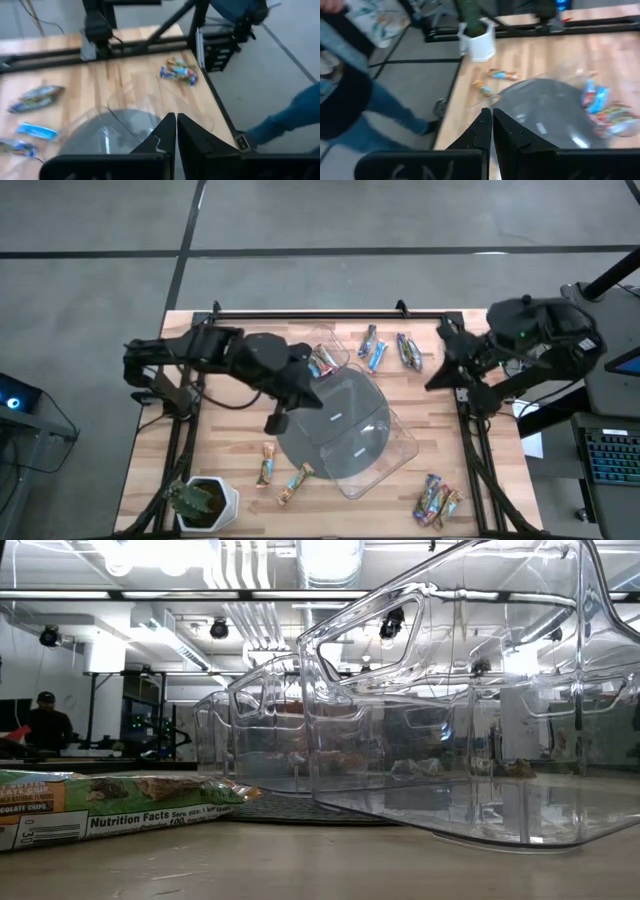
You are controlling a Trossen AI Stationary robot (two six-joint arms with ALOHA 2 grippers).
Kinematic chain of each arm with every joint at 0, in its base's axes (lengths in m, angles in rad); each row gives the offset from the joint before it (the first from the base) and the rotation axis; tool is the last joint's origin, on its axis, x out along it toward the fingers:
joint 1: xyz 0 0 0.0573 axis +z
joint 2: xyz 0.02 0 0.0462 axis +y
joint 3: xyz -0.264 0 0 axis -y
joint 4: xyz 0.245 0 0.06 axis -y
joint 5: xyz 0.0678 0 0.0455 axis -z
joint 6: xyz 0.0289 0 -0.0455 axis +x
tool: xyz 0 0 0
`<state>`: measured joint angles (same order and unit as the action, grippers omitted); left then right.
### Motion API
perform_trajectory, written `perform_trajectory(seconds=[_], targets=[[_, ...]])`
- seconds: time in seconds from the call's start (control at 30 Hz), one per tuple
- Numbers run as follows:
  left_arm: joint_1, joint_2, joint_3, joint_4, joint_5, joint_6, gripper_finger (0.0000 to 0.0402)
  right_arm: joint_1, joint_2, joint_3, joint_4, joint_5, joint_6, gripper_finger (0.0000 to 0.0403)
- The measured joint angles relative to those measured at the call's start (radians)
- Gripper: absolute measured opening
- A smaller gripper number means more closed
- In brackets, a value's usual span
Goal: Pick and place Granola Bars by type
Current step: Put the red granola bar into the top transparent bin
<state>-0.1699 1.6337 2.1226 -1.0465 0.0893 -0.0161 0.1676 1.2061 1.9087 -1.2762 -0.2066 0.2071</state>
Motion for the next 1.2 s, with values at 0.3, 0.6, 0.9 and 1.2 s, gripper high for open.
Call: perform_trajectory(seconds=[0.3,0.6,0.9,1.2], targets=[[-0.015,-0.007,0.05,-0.029,-0.073,0.012,0.0,0.284,0.085,0.0,0.0,0.104,0.071,0.0008],[-0.025,-0.014,0.049,-0.079,-0.127,0.089,0.0,0.509,0.233,0.0,-0.007,0.106,0.023,0.0008],[-0.046,-0.073,0.044,-0.066,-0.128,0.117,0.0,0.615,0.357,0.0,-0.044,0.17,0.094,0.0008],[-0.062,-0.296,-0.287,0.222,-0.125,0.097,0.0,0.628,0.384,-0.001,-0.082,0.157,0.347,0.0008]])
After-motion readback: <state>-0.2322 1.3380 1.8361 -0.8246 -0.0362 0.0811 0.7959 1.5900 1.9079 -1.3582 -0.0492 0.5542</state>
